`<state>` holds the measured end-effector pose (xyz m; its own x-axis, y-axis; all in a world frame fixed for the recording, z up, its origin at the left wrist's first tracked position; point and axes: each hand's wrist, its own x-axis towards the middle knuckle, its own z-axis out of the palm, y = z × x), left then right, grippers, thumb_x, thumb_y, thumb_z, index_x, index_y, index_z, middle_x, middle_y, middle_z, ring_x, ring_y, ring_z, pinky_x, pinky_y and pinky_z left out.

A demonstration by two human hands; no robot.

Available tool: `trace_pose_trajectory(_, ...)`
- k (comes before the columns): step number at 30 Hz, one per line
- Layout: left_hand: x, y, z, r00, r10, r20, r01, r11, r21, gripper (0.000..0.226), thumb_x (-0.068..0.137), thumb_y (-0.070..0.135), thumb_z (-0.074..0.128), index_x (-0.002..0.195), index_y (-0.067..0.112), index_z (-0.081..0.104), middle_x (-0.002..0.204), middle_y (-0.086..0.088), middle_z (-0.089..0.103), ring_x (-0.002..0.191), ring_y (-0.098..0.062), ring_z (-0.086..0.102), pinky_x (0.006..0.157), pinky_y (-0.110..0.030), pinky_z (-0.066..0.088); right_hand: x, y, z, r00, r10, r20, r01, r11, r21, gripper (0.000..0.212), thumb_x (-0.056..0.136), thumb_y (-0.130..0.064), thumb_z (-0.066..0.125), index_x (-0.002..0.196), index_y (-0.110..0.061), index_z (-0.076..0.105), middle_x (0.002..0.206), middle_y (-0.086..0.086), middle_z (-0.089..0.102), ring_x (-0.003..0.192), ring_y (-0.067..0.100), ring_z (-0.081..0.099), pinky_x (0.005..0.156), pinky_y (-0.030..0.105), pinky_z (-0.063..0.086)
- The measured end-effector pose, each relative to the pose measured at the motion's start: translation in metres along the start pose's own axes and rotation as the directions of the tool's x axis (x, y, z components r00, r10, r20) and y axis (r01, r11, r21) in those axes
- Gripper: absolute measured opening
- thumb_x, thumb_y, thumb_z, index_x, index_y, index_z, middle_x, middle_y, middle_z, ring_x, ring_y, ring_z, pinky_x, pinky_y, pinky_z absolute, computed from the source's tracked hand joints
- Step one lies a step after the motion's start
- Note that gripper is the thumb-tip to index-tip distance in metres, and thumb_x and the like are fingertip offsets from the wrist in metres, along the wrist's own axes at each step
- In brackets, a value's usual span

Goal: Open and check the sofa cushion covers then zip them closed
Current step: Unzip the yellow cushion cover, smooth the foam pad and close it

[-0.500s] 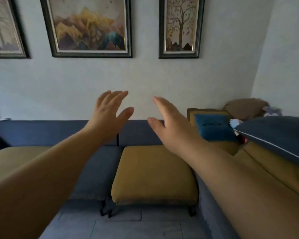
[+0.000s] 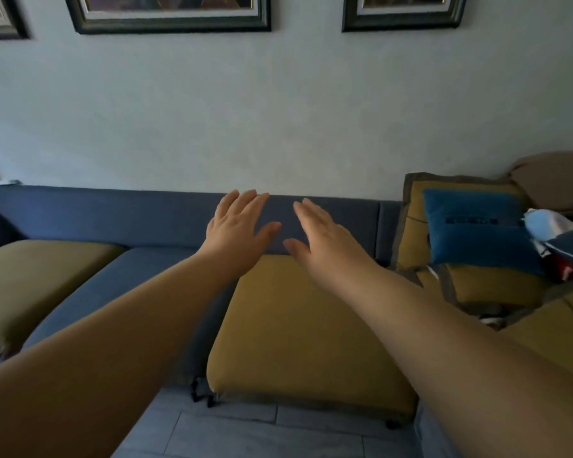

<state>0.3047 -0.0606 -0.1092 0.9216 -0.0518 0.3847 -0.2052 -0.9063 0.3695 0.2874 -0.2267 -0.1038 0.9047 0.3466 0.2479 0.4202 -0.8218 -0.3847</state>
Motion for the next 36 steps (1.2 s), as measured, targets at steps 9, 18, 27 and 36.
trace_pose_trajectory(9,0.153,-0.055,0.106,0.984,-0.126,0.125,0.119,0.991,0.061,0.061,0.099,0.047,0.038,0.153,0.028,0.016,0.161,0.005,0.010,0.147,-0.014,-0.005,0.118,-0.045,0.010,0.159,0.112,0.054,0.994,0.044,0.101,-0.046,0.999,0.020,0.063,0.104,-0.040,0.037,0.157,-0.022,0.006,0.165,-0.003,0.001,0.150,0.016,0.005,0.119,0.040,0.016)
trace_pose_trajectory(18,0.340,-0.190,0.250,0.960,-0.142,0.241,0.120,0.987,0.105,0.061,0.099,0.047,0.039,0.152,0.027,0.016,0.161,0.005,0.010,0.147,-0.016,-0.004,0.117,-0.044,0.009,0.358,0.207,0.181,0.974,0.119,0.192,-0.111,0.993,-0.049,0.062,0.104,-0.038,0.037,0.157,-0.022,0.008,0.165,-0.003,0.002,0.150,0.015,0.003,0.120,0.041,0.013)
trace_pose_trajectory(27,0.458,-0.316,0.435,0.886,-0.257,0.386,0.199,0.963,0.183,0.060,0.100,0.044,0.039,0.152,0.026,0.016,0.161,0.004,0.010,0.147,-0.017,-0.003,0.117,-0.042,0.010,0.534,0.321,0.344,0.926,0.190,0.327,-0.184,0.982,-0.048,0.061,0.104,-0.037,0.039,0.156,-0.021,0.013,0.164,-0.001,0.006,0.150,0.015,0.005,0.120,0.039,0.013)
trace_pose_trajectory(36,0.482,-0.405,0.619,0.750,-0.392,0.533,0.320,0.920,0.227,0.062,0.101,0.045,0.035,0.153,0.026,0.008,0.162,0.002,-0.001,0.148,-0.019,-0.005,0.118,-0.042,0.009,0.593,0.444,0.511,0.772,0.246,0.586,-0.195,0.969,-0.150,0.058,0.103,-0.036,0.039,0.156,-0.024,0.017,0.164,-0.002,0.009,0.149,0.020,0.011,0.120,0.042,0.016)
